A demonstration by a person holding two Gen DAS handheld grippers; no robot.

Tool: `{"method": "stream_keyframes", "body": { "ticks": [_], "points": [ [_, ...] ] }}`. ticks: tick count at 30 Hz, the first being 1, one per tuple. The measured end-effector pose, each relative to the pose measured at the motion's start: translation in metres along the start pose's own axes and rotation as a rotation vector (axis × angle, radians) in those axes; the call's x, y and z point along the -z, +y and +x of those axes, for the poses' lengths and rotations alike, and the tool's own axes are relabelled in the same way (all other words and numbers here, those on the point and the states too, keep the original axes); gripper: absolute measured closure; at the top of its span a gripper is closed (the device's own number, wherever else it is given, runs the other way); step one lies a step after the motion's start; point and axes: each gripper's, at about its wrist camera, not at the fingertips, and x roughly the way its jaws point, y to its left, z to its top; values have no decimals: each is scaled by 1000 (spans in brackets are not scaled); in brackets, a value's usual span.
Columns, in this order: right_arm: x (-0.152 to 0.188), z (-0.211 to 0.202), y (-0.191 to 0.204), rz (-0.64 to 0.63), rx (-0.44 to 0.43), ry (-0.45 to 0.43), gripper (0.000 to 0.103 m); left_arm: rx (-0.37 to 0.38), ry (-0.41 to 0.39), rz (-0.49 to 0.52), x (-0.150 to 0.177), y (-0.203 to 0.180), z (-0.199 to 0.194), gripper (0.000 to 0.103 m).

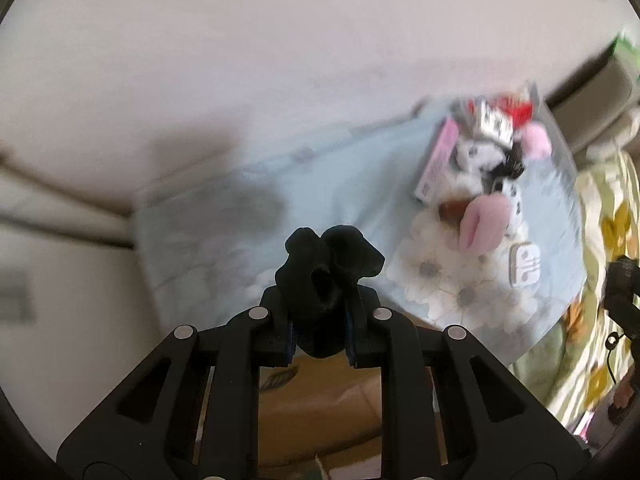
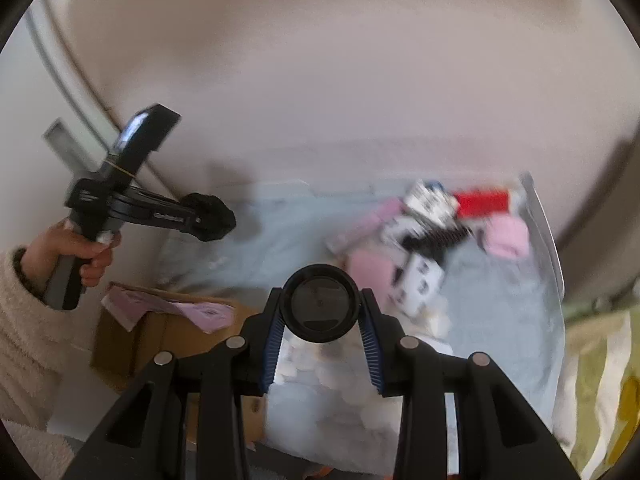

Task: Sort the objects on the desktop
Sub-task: 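Drop the black scrunchie and black cap into the cardboard box with both grippers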

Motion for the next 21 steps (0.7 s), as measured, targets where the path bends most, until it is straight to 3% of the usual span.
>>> {"method": "stream_keyframes", "body": {
  "ticks": [4,9,14,21],
  "points": [
    [-7,6,34,-82,-50,17,69,53,-79,-120,43,24,-47,87],
    [6,28,75,-168,-133,88,69,90,-105,-268,123,41,-60,87],
    [35,57,117,-280,-197,192,69,84,-38,-323,180,44,-28,87],
    [66,100,139,-369,-212,335,69,91,38,-341,217,40,15,87]
  ]
}}
